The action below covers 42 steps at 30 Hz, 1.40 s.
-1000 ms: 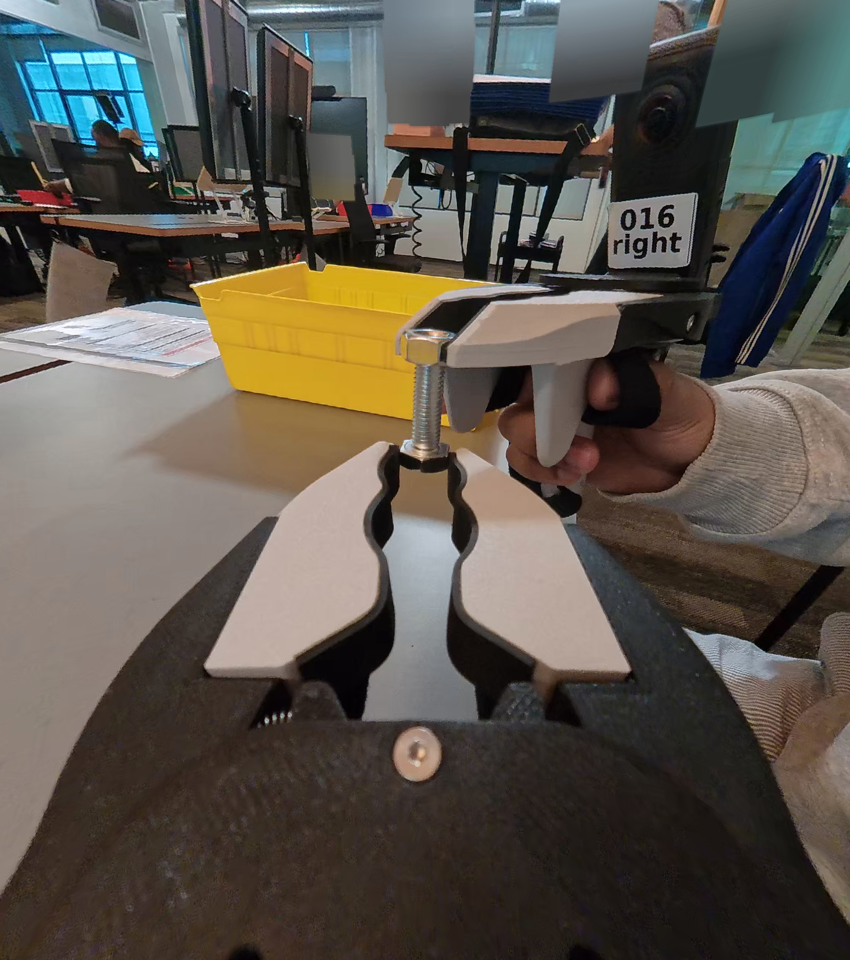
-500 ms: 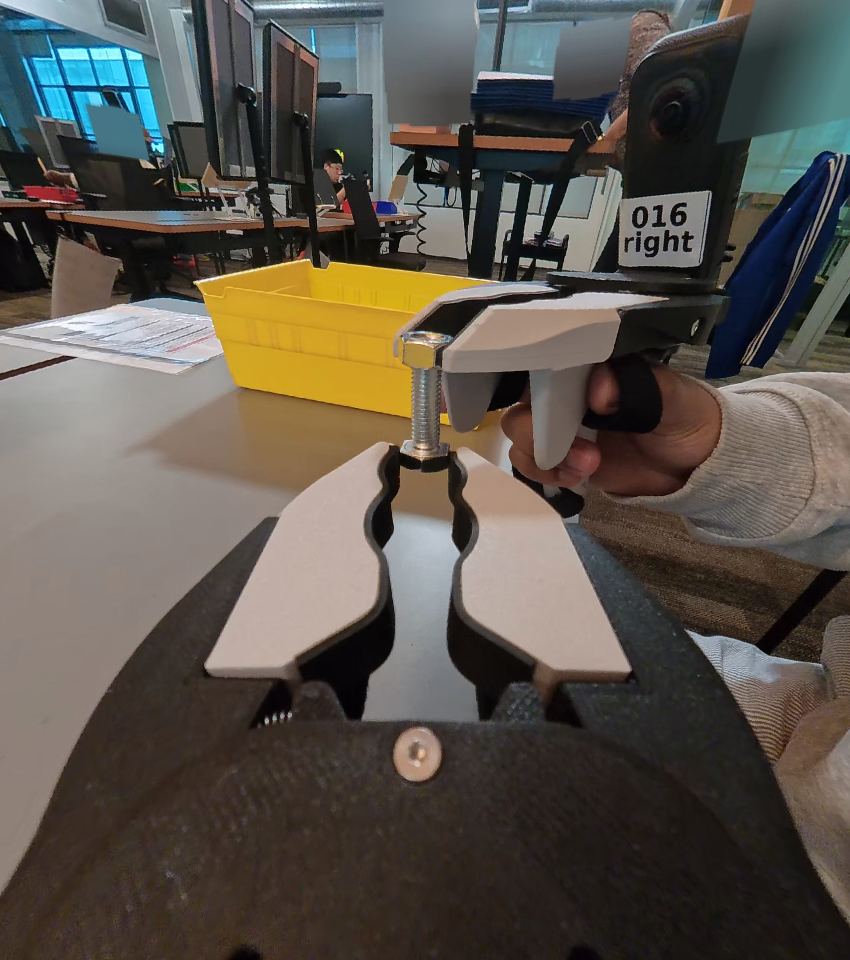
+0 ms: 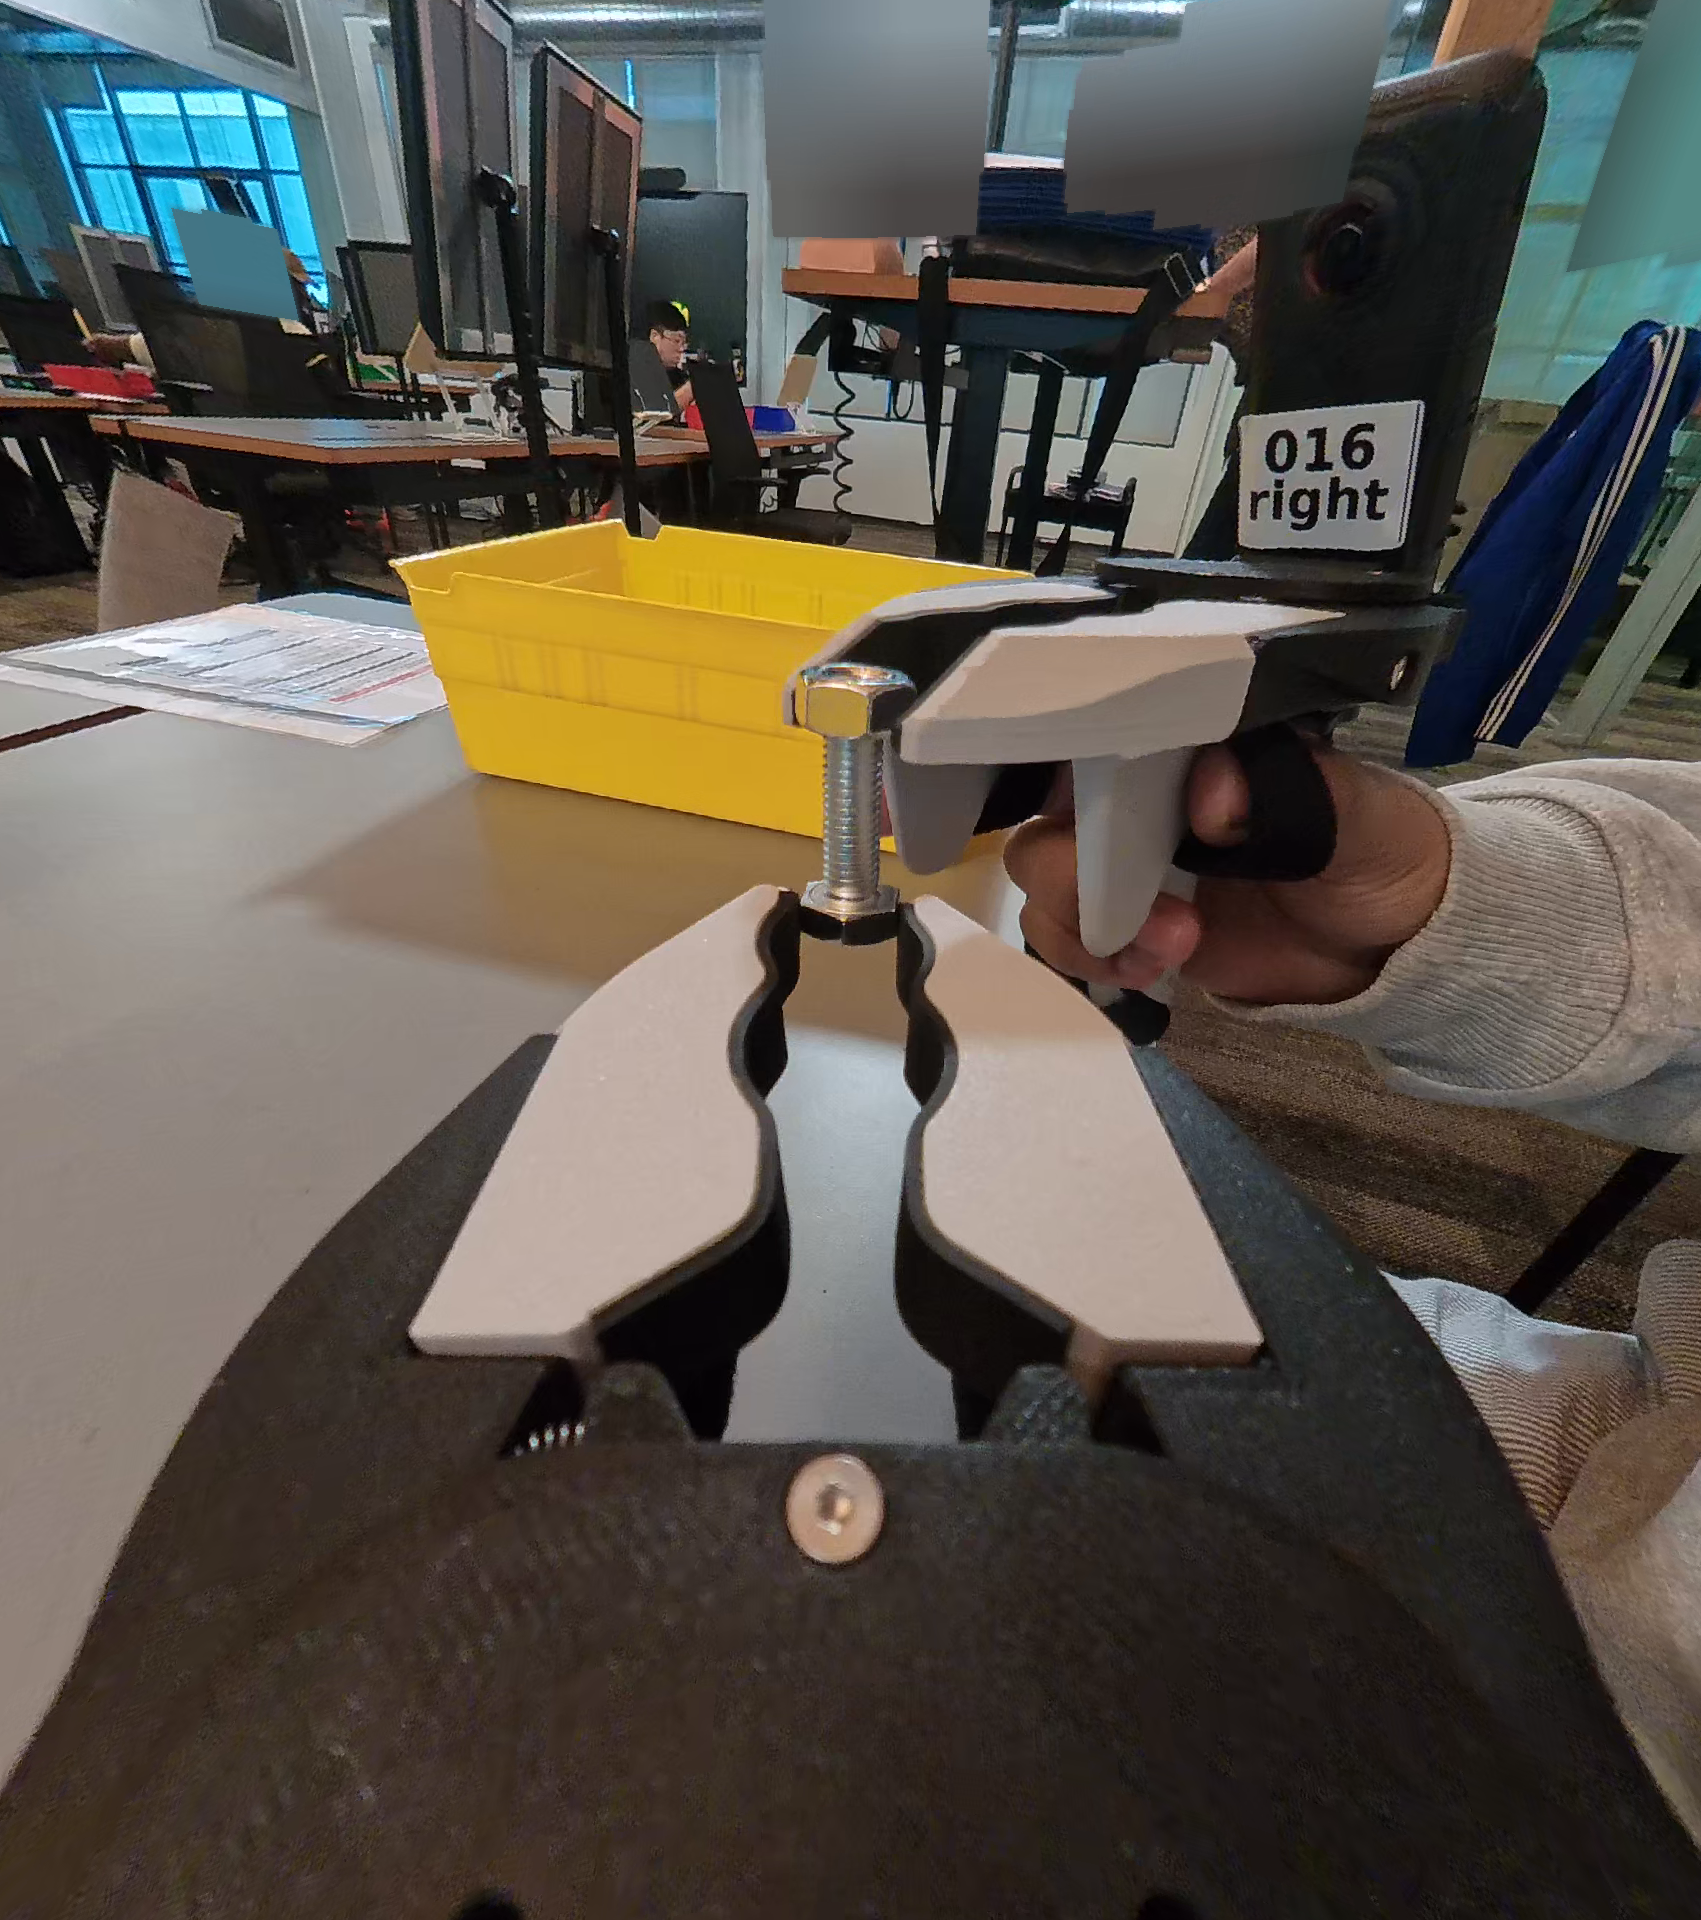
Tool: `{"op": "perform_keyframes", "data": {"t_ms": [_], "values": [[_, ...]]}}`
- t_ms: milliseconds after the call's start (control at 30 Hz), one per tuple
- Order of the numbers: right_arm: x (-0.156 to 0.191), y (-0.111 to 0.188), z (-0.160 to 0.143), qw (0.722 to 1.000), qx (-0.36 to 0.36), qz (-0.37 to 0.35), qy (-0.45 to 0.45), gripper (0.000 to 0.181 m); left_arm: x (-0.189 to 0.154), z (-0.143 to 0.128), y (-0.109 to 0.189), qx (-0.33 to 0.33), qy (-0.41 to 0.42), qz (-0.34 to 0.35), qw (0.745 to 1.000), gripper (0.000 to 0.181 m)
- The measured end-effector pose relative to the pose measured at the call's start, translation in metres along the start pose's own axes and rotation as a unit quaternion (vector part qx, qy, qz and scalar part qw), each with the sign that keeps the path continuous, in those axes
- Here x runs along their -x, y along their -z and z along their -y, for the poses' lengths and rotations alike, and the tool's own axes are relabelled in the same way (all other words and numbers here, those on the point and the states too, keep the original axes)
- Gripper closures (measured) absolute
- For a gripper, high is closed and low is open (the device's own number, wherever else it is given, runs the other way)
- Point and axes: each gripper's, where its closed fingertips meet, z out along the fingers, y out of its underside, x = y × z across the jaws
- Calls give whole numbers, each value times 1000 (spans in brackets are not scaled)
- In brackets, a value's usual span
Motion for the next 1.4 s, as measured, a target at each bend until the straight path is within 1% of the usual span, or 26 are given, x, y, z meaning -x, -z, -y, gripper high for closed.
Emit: {"op": "perform_keyframes", "data": {"t_ms": [200,467,600,833,1000,1067,1167,1333,1400], "values": [[1,-1,-1,1000,2,-1,4,159,0,0,0,0,-1,0,1000,162],[0,0,0,1000,0,-4,3,158,11,2,4,-11,32,12,999,162],[-1,0,1,1000,-2,-7,4,158,10,2,4,-10,28,9,1000,162],[0,0,3,1000,-9,-10,10,149,5,1,2,-4,13,3,1000,162],[3,-1,2,1000,-7,-2,13,151,11,3,4,-11,33,11,999,162],[5,0,2,1000,-6,3,16,159,12,3,5,-12,34,13,999,162],[4,0,3,1000,-7,-1,17,160,10,2,4,-9,25,10,1000,162],[2,0,5,1000,-12,-10,18,149,4,2,3,-6,16,-2,1000,162],[4,-1,3,1000,-8,-5,18,149,4,3,3,-13,22,-5,1000,162]]}}
